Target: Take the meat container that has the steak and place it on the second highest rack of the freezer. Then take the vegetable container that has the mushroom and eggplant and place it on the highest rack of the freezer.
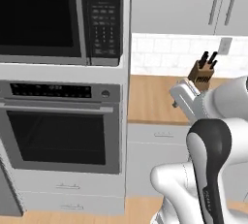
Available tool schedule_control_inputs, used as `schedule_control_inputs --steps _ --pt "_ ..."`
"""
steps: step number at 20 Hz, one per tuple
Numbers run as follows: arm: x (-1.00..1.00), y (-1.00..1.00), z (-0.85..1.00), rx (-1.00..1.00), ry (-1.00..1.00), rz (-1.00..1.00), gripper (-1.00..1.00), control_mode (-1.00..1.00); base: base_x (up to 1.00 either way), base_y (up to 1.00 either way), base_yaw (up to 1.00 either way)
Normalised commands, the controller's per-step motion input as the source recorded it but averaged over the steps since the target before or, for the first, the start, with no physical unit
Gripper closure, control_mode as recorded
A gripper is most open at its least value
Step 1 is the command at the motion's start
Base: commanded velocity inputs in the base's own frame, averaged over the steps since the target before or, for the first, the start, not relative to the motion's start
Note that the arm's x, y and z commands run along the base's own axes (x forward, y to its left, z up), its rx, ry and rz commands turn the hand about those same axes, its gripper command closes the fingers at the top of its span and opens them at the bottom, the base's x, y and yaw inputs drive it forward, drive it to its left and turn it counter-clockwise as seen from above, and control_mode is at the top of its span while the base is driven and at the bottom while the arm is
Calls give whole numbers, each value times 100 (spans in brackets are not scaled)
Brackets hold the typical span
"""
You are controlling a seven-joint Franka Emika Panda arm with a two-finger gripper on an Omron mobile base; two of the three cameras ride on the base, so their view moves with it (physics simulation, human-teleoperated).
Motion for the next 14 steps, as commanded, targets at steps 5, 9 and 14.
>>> schedule_control_inputs --steps 5,9,14 --pt "0 0 0 0 0 0 -100 100 41 -78 -1" --pt "0 0 0 0 0 0 -100 100 29 -38 -13" --pt "0 0 0 0 0 0 -100 100 25 -16 -36"
